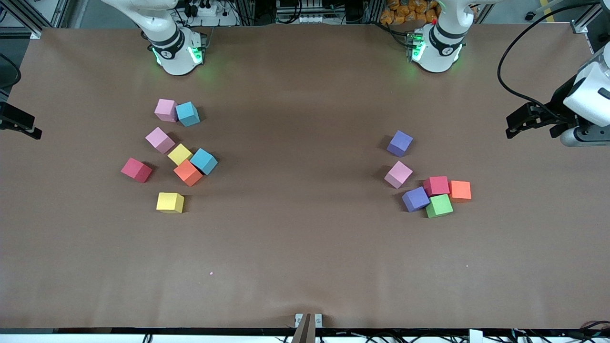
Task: Form number 2 with 11 blocks
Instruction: 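Reach the right gripper to the yellow block while the left gripper reaches the blue block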
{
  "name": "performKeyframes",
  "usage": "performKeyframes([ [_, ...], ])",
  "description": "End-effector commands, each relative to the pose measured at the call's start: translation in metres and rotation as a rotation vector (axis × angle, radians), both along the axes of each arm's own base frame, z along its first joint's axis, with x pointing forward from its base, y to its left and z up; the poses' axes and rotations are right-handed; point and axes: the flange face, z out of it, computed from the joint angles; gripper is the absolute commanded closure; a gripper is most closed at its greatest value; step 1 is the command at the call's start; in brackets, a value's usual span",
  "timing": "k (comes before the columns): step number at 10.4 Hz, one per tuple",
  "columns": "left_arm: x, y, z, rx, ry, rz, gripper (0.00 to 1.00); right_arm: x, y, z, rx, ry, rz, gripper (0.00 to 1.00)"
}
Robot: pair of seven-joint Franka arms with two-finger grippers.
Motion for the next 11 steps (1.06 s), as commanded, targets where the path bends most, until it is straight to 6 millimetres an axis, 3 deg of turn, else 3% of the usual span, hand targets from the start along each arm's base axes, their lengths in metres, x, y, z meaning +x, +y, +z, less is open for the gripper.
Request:
performKeyframes([
  [1,-0.001,0.003,0.004,0.003,0.003,0.003,0.0,0.004,0.01,0.003,0.051,-0.019,0.004,0.0],
  [7,0.001,-0.02,-0.012,-0.008,0.037,-0.038,0.0,0.005,0.023,-0.001,-0.004,0.001,0.045,0.0],
  [11,-0.014,-0.083,-0.055,0.001,0.126,-0.158,0.0,0.007,0.029,-0.008,0.009,0.018,0.061,0.0],
])
